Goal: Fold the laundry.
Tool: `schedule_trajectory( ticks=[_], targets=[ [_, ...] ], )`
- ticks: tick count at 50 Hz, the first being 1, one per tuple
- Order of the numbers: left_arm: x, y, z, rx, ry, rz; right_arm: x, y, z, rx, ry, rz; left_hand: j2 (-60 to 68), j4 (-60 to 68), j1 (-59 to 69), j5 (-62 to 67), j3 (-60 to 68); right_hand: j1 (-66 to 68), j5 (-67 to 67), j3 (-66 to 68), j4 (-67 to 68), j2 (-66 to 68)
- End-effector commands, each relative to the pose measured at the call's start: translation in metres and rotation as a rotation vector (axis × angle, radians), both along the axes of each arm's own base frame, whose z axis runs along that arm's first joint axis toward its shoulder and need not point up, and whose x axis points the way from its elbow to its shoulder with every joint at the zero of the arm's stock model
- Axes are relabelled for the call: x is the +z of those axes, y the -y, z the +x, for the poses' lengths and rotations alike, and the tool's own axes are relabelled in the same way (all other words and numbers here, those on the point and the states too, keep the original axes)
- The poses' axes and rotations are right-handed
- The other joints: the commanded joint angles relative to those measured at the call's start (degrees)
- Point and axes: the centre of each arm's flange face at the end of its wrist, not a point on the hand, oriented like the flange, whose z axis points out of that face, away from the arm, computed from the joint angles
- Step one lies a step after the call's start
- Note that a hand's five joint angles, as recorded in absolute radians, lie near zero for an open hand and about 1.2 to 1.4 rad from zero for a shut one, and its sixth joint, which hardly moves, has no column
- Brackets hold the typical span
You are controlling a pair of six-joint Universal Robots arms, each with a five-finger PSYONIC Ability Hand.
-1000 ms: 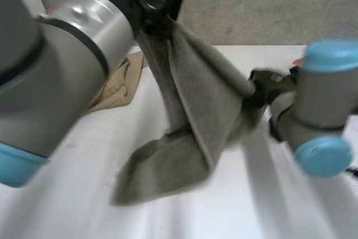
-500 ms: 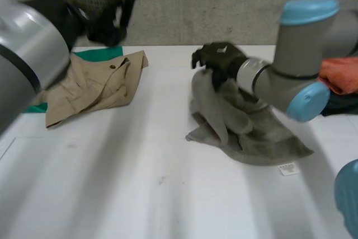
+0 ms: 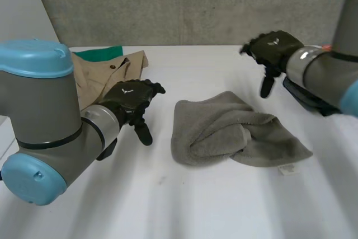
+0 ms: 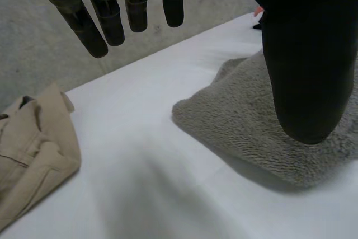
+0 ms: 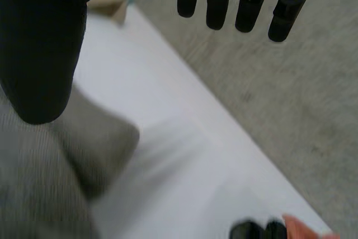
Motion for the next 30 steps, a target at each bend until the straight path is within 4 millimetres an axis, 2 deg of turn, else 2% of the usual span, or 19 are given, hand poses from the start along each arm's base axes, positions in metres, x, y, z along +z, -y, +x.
schedule_trajectory(
  ticks=[1,7,12,14,16,17,21,25,26,29,30],
  targets=[
    [-0.005,-0.007,0.000,-0.014,0.008,0.033,-0.048,0.016,-0.040,0.093,-0.222,0.158,-1.63,-1.28,-2.07,-1.86,-2.25,16.66,16.59,16.76,16.92,16.76],
    [-0.016,-0.009,0.001,0.005,-0.009,0.096,-0.089,0.027,-0.043,0.101,-0.210,0.209,-2.47,-2.12,-2.91,-2.70,-3.08,16.67,16.61,16.77,16.93,16.77],
    [-0.027,-0.006,0.000,0.013,-0.010,0.132,-0.111,0.035,-0.042,0.062,-0.143,0.217,-2.85,-2.50,-3.29,-3.08,-3.47,21.36,21.29,21.46,21.62,21.46],
    [-0.034,-0.005,-0.003,0.007,-0.005,0.149,-0.116,0.036,-0.042,0.047,-0.113,0.225,-2.85,-2.50,-3.29,-3.08,-3.47,27.91,27.84,28.01,28.17,28.01],
    [-0.037,-0.003,-0.005,0.002,-0.003,0.154,-0.119,0.038,-0.043,0.023,-0.069,0.231,-2.85,-2.50,-3.29,-3.08,-3.47,52.54,52.47,52.64,52.80,52.64],
    [-0.039,-0.003,-0.007,-0.004,-0.001,0.158,-0.118,0.039,-0.043,0.012,-0.051,0.229,-2.85,-2.50,-3.29,-3.08,-3.47,66.18,66.11,66.28,66.44,66.28],
    [-0.050,-0.004,-0.021,-0.045,0.004,0.174,-0.105,0.035,-0.046,-0.032,0.040,0.237,-2.85,-2.50,-3.29,-3.08,-3.47,66.32,66.25,66.42,66.58,66.42],
    [-0.060,-0.005,-0.041,-0.085,0.009,0.178,-0.070,0.019,-0.049,-0.039,0.109,0.193,-2.85,-2.50,-3.29,-3.08,-3.47,66.32,66.25,66.42,66.58,66.42],
    [-0.062,-0.004,-0.050,-0.100,0.008,0.175,-0.053,0.009,-0.047,-0.022,0.129,0.165,-2.85,-2.50,-3.29,-3.08,-3.47,66.32,66.25,66.42,66.58,66.42],
    [-0.064,-0.006,-0.065,-0.123,0.014,0.167,-0.028,-0.007,-0.048,0.006,0.156,0.124,-2.85,-2.50,-3.29,-3.08,-3.47,66.32,66.25,66.42,66.58,66.42],
    [-0.066,-0.006,-0.073,-0.128,0.020,0.161,-0.010,-0.018,-0.048,0.022,0.178,0.089,-2.85,-2.50,-3.29,-3.08,-3.47,66.32,66.25,66.42,66.58,66.42]
  ],
)
